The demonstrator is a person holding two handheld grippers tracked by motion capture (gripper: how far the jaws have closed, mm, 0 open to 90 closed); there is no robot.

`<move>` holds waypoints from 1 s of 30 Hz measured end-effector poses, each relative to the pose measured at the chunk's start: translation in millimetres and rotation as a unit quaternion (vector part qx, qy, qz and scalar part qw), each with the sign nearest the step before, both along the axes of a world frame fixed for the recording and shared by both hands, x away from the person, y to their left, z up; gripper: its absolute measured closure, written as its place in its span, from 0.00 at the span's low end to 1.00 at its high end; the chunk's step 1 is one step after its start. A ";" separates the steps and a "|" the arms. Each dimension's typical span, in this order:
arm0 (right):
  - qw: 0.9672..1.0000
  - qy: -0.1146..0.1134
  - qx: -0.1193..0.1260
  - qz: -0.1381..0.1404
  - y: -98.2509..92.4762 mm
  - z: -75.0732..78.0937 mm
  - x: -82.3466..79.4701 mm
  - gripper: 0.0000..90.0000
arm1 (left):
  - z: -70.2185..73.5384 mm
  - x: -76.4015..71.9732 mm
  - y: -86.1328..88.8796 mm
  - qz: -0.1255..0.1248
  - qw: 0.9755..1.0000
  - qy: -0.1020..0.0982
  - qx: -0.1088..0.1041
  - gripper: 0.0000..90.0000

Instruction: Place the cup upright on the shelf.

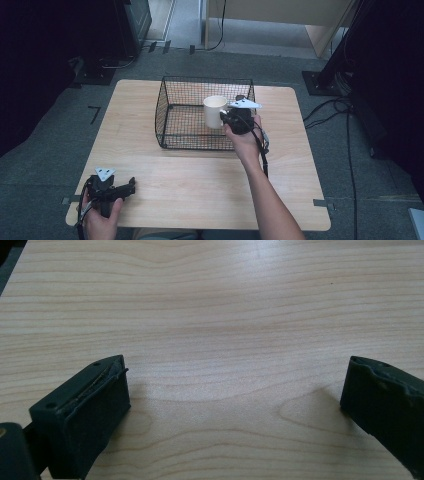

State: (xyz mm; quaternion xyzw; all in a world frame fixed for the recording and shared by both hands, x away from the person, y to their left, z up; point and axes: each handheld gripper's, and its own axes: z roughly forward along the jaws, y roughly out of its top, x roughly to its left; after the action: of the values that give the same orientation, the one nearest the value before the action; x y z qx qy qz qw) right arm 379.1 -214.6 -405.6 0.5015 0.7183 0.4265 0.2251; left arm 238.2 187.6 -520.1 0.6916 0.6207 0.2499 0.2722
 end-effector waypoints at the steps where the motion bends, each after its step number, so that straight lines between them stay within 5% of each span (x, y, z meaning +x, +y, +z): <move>1: 1.000 0.002 -0.001 -0.002 0.4 -2.1 1.6 0.90 | 0.0 0.0 0.0 0.000 1.000 0.000 0.000 0.00; 15: 0.999 0.040 -0.027 0.006 9.8 -25.7 13.4 0.89 | 0.0 0.0 0.0 0.000 1.000 0.000 0.000 0.00; 30: 0.998 0.038 -0.041 -0.011 4.8 -33.1 10.7 0.82 | 0.0 0.0 0.0 0.000 1.000 0.000 0.000 0.00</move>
State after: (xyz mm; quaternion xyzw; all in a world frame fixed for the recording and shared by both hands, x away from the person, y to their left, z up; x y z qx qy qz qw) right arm 389.8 -209.8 -438.7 0.5153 0.7378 0.3750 0.2223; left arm 238.2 187.5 -520.1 0.6914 0.6207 0.2500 0.2724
